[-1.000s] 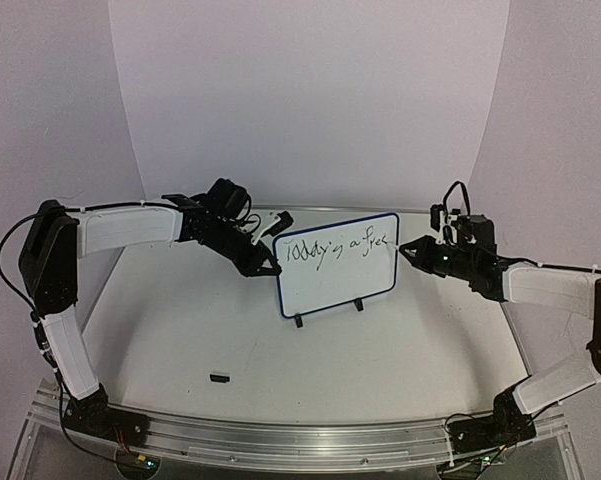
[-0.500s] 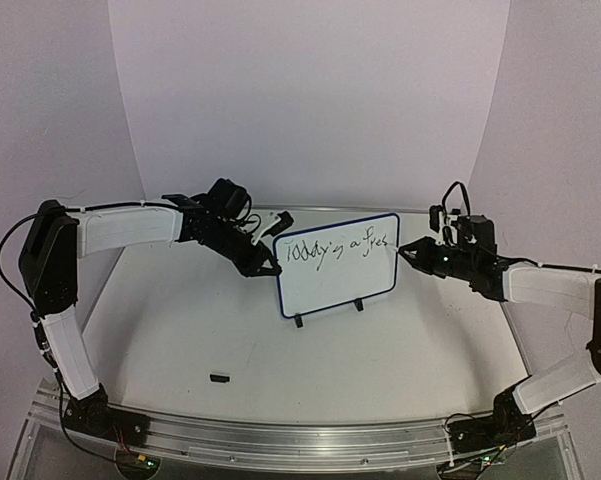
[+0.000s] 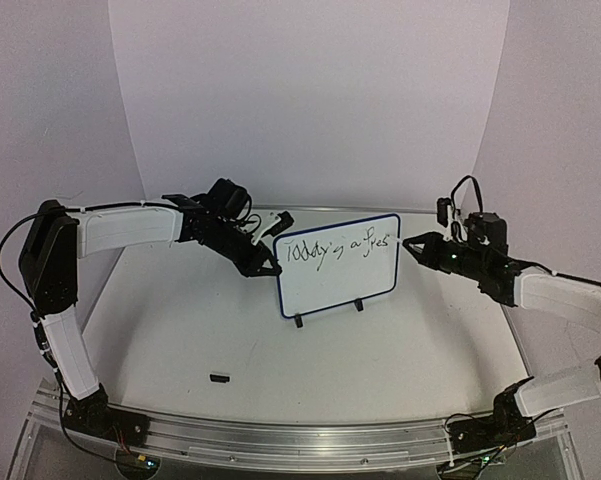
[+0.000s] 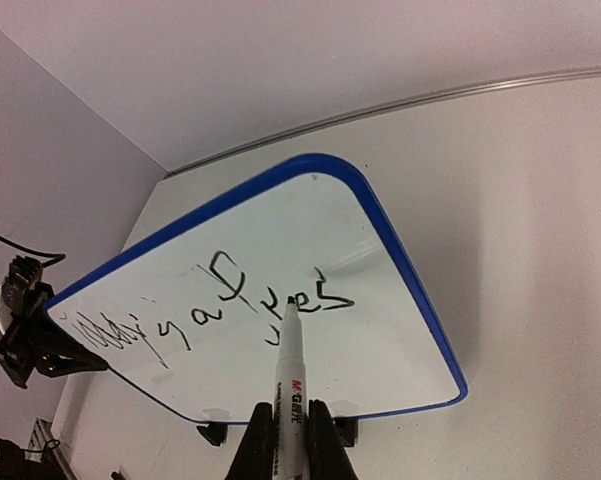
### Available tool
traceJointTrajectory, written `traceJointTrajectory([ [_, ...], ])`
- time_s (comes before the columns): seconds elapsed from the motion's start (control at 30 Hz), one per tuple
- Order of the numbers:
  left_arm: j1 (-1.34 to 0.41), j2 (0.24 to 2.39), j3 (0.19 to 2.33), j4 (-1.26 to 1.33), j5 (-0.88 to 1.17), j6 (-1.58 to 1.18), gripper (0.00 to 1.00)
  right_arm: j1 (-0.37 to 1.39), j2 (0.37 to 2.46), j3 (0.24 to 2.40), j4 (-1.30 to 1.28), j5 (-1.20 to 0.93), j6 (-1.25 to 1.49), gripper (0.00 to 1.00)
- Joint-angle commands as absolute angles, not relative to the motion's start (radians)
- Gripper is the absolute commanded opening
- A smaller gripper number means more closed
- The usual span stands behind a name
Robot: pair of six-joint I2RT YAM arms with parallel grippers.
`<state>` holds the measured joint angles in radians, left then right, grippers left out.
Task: Write a sentence on the whiteboard
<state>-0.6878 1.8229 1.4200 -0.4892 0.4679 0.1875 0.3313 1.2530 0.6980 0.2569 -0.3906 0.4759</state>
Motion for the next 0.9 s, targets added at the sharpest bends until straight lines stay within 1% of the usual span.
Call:
traceJointTrajectory([
  [0.0,-0.69,1.831,1.454,-0.516,0.426,0.219,0.0,0.328,1.147,0.7,0.239,-0.299,0.469,0.0],
  [0.13,-0.69,1.832,1.454,-0.516,0.427,0.218,0.0,0.326,1.168,0.72,0.222,-0.268,0.457,0.0],
  [0.87,-0.69,1.835,1.454,-0.515,0.426,0.219,0.0,0.327,1.283,0.801,0.266,-0.297,0.431,0.0],
])
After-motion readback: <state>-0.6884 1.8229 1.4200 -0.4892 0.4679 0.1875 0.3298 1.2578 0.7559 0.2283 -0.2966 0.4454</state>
